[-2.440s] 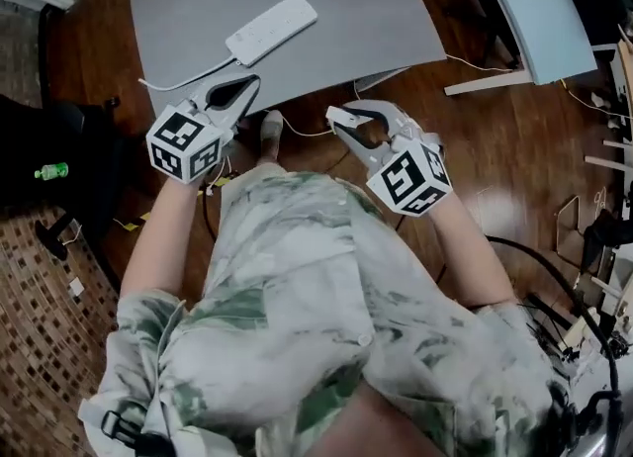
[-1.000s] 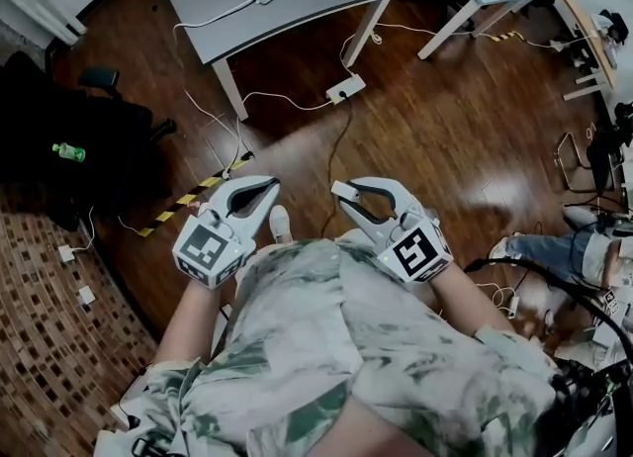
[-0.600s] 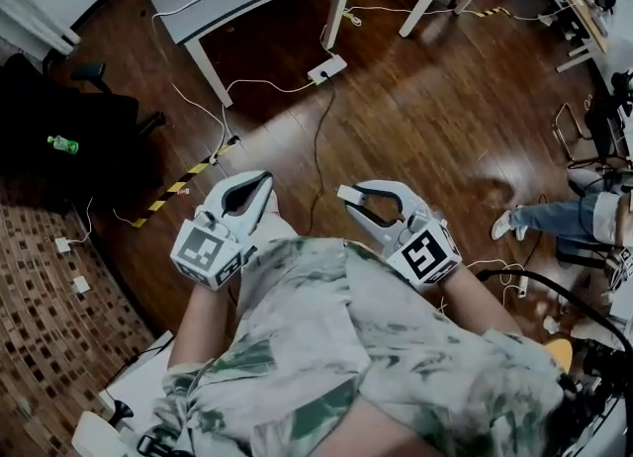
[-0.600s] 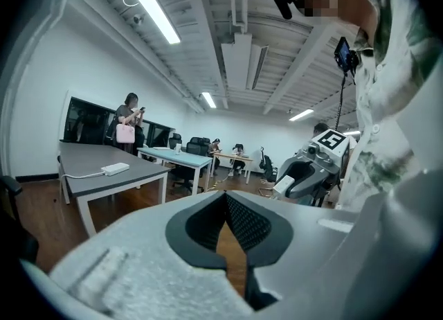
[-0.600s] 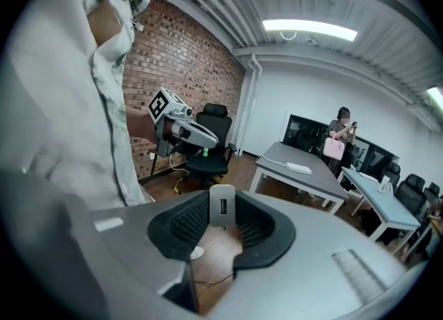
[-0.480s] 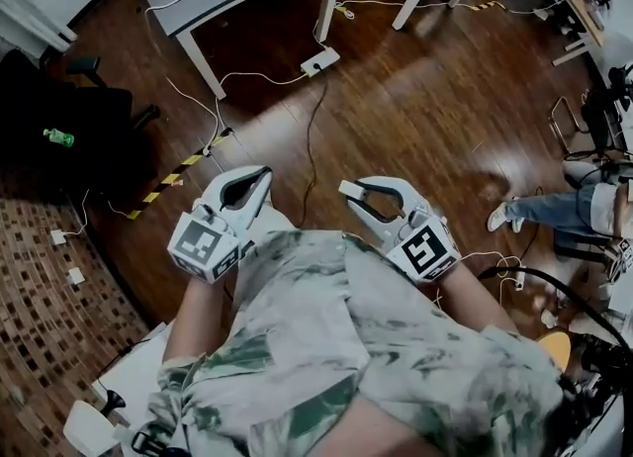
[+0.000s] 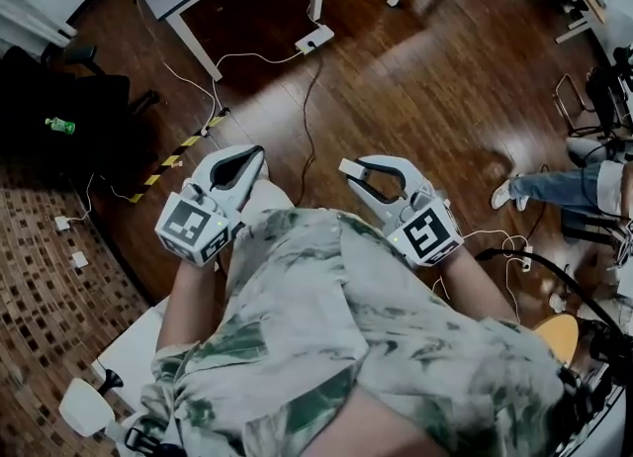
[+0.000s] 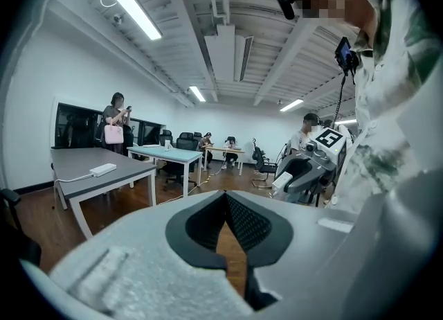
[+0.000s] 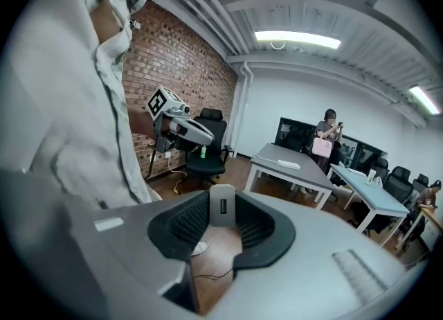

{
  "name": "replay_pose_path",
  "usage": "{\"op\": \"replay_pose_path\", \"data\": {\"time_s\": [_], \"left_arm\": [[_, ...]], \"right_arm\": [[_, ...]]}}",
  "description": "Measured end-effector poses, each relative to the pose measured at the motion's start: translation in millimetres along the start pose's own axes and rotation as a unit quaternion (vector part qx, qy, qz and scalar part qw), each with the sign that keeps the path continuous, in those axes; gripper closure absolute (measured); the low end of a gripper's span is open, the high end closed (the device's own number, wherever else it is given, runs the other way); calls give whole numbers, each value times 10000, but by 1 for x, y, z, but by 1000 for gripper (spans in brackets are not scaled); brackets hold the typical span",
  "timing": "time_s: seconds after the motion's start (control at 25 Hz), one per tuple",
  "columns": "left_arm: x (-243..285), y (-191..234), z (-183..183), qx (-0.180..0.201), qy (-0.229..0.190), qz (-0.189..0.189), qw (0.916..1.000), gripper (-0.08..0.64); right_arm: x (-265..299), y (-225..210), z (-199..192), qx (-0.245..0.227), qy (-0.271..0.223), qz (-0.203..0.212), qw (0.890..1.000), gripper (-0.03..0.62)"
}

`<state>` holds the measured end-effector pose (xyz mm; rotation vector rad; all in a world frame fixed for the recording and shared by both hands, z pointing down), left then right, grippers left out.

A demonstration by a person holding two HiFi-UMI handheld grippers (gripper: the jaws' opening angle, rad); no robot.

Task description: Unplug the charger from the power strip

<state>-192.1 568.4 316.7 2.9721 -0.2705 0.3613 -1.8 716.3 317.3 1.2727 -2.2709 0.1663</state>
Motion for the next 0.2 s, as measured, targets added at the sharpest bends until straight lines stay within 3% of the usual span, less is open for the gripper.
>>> {"op": "replay_pose_path", "data": {"time_s": [0.2], "left_arm": [[-16, -12, 1, -35, 101, 19, 9999, 557]], "right_arm": [[-4, 9, 4, -41, -5, 36, 10000, 485]]}}
Point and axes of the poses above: the fingertips, and each gripper's own axes: x forward along the fingers, y to its left, z out of its top, the point moved 7 cm from there along -x, backward along the fingers, and after that the axes turned 3 degrees about x, right-handed, at the moved point
